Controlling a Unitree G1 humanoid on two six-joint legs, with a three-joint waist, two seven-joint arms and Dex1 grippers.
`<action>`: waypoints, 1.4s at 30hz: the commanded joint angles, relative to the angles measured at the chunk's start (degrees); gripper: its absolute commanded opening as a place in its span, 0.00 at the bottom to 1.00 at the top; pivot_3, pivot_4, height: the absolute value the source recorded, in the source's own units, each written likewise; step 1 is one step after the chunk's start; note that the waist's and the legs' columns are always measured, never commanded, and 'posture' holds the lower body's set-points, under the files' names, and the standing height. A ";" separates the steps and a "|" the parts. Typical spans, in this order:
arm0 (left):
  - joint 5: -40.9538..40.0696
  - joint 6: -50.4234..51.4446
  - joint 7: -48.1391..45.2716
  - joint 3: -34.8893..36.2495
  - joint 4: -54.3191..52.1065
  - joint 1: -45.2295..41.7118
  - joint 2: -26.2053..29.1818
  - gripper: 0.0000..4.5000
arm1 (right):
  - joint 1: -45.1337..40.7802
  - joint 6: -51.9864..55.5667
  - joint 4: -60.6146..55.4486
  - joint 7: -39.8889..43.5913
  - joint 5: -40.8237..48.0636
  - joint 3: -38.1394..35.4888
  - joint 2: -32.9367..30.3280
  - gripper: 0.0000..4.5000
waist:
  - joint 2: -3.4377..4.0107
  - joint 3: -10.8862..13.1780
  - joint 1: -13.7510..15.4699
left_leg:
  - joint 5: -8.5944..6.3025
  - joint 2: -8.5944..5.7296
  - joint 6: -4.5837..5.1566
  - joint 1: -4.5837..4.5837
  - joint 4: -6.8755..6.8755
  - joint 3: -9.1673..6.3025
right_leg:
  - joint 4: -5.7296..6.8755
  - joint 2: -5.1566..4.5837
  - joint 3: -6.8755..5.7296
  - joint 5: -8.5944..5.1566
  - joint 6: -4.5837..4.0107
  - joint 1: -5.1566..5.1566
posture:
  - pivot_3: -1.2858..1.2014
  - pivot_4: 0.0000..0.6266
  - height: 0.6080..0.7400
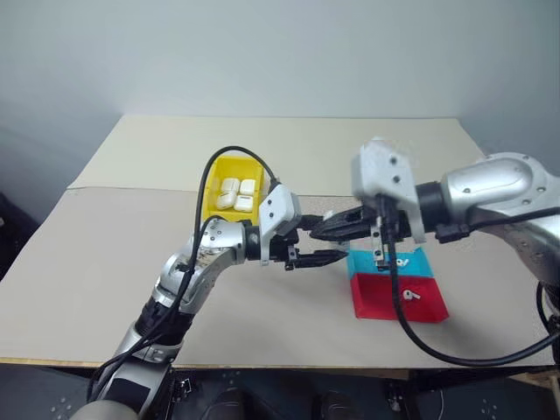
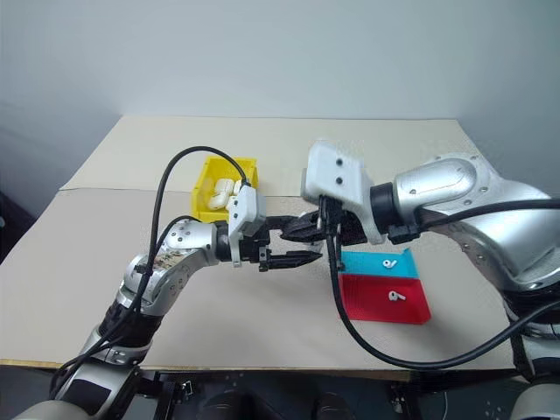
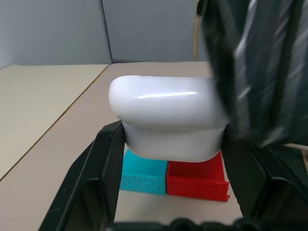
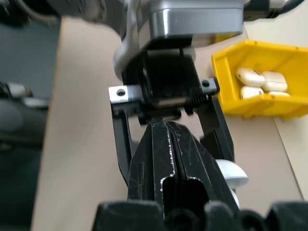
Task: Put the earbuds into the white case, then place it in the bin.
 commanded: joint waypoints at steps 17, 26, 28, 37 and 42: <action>10.52 -0.07 29.79 14.30 -1.94 1.78 -2.53 0.61 | 27.26 -0.22 -7.07 -10.93 4.34 -30.85 8.49 0.01 | 0.00 -0.01 0.66 | 0.00 0.00 0.01 0.05 0.09 -0.05 | 0.01 -0.03 -0.07 0.02 0.02 0.14 | 0.52 0.24 1.00; 21.06 -11.04 48.44 16.59 26.16 -9.79 -9.02 0.61 | 27.72 0.79 -11.59 -23.17 5.40 -28.30 16.92 0.01 | -0.01 -0.01 0.81 | 0.00 -0.08 0.01 -0.03 0.03 -0.07 | -0.09 -0.06 -0.12 0.06 0.08 0.12 | 0.52 0.24 1.00; 21.78 -13.72 48.82 16.30 32.47 -11.90 -9.57 0.61 | 27.54 0.37 -11.83 -24.04 5.29 -27.82 17.30 0.01 | -0.01 0.00 0.82 | 0.00 -0.10 0.01 -0.05 0.03 -0.03 | -0.16 -0.08 -0.12 0.07 0.11 0.12 | 0.52 0.24 1.00; 22.37 -20.69 50.88 18.11 40.95 -13.60 -9.17 1.00 | 28.63 -0.69 -12.05 -25.48 5.70 -27.83 18.40 0.00 | -0.03 0.00 0.41 | -0.01 -0.10 0.03 -0.05 0.02 -0.05 | -0.12 -0.09 -0.18 0.09 0.14 0.12 | 0.52 0.24 1.00; 18.38 -13.13 45.62 19.66 23.62 -5.97 -6.71 1.00 | 33.47 -5.00 -10.29 -24.04 1.69 -26.02 18.31 0.00 | -0.02 0.00 -0.10 | 0.00 -0.10 0.01 -0.06 0.02 -0.04 | -0.14 -0.11 -0.17 0.09 0.14 0.12 | 0.52 0.24 1.00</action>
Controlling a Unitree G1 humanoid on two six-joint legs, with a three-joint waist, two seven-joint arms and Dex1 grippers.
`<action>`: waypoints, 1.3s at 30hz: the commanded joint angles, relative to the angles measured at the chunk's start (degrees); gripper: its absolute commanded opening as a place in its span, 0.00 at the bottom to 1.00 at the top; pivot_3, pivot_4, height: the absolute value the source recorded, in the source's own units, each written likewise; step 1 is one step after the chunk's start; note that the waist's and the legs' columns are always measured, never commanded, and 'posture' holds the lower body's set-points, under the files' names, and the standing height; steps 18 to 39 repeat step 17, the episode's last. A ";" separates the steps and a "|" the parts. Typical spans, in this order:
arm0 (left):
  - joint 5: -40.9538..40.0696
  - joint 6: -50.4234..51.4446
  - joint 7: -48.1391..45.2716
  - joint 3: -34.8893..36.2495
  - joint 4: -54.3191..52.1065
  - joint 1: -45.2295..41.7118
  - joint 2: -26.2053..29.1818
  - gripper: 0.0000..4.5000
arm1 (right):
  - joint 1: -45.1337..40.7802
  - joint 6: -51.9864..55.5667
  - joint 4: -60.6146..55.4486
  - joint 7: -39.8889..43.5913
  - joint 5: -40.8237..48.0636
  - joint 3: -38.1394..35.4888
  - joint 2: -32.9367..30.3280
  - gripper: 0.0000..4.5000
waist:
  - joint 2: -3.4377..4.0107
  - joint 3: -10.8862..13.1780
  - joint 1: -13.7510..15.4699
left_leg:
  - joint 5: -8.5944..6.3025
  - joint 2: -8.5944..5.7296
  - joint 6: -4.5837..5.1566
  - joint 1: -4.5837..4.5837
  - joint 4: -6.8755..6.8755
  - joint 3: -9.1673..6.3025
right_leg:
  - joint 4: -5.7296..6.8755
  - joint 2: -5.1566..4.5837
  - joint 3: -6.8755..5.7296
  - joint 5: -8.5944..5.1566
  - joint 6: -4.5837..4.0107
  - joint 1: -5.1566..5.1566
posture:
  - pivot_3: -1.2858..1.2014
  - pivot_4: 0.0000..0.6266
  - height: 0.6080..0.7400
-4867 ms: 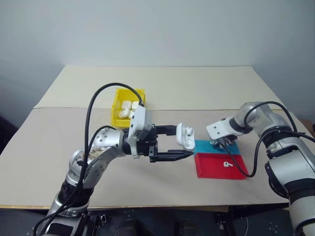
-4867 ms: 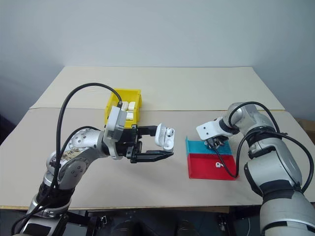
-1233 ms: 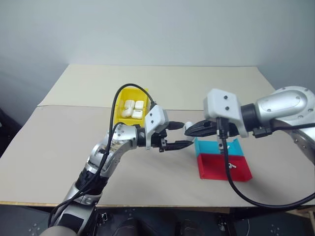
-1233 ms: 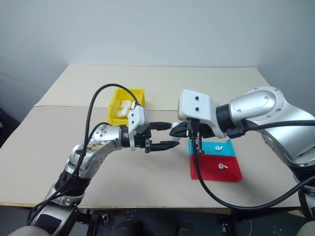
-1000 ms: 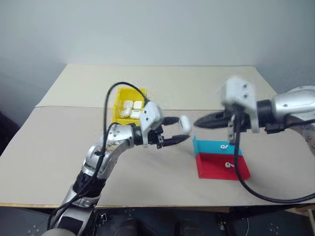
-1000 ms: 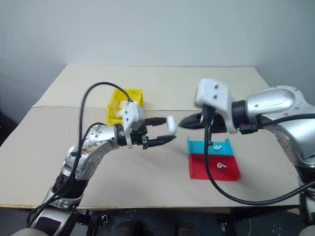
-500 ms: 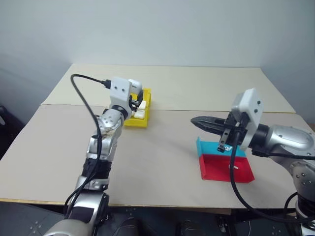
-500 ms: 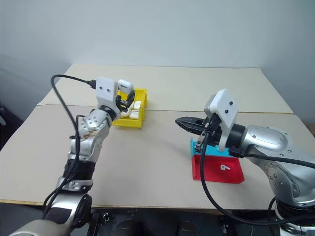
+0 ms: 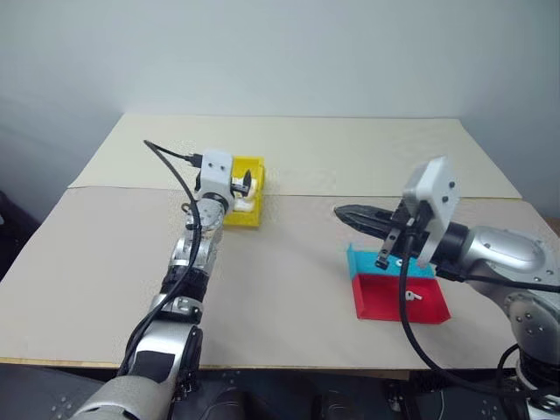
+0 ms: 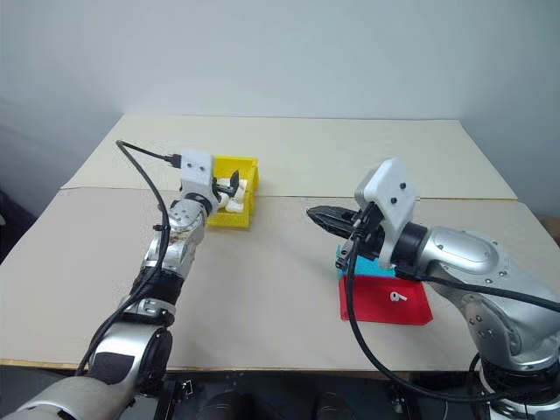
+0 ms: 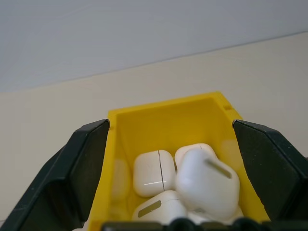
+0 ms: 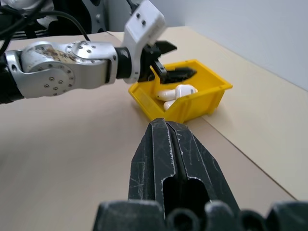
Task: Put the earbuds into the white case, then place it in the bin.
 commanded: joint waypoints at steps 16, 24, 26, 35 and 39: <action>-40.26 29.43 -42.21 25.68 -68.09 47.87 34.49 1.00 | 11.74 -15.94 7.85 17.97 -9.83 1.09 -9.09 0.00 | -0.02 -0.02 -0.68 | 0.02 0.10 -0.07 0.43 -0.33 -0.03 | 0.10 0.05 0.28 -0.03 -0.01 0.05 | 0.52 0.24 1.00; -40.80 28.99 -42.96 26.69 -68.91 49.39 35.06 1.00 | 11.87 -16.35 8.08 18.72 -9.95 0.89 -9.48 0.00 | -0.02 -0.02 -0.68 | 0.02 0.09 -0.07 0.45 -0.33 -0.02 | 0.10 0.05 0.28 -0.03 -0.02 0.06 | 0.52 0.24 1.00; -40.80 28.99 -42.96 26.69 -68.91 49.39 35.06 1.00 | 11.87 -16.35 8.08 18.72 -9.95 0.89 -9.48 0.00 | -0.02 -0.02 -0.68 | 0.02 0.09 -0.07 0.45 -0.33 -0.02 | 0.10 0.05 0.28 -0.03 -0.02 0.06 | 0.52 0.24 1.00; -40.80 28.99 -42.96 26.69 -68.91 49.39 35.06 1.00 | 11.87 -16.35 8.08 18.72 -9.95 0.89 -9.48 0.00 | -0.02 -0.02 -0.68 | 0.02 0.09 -0.07 0.45 -0.33 -0.02 | 0.10 0.05 0.28 -0.03 -0.02 0.06 | 0.52 0.24 1.00; -40.80 28.99 -42.96 26.69 -68.91 49.39 35.06 1.00 | 11.87 -16.35 8.08 18.72 -9.95 0.89 -9.48 0.00 | -0.02 -0.02 -0.68 | 0.02 0.09 -0.07 0.45 -0.33 -0.02 | 0.10 0.05 0.28 -0.03 -0.02 0.06 | 0.52 0.24 1.00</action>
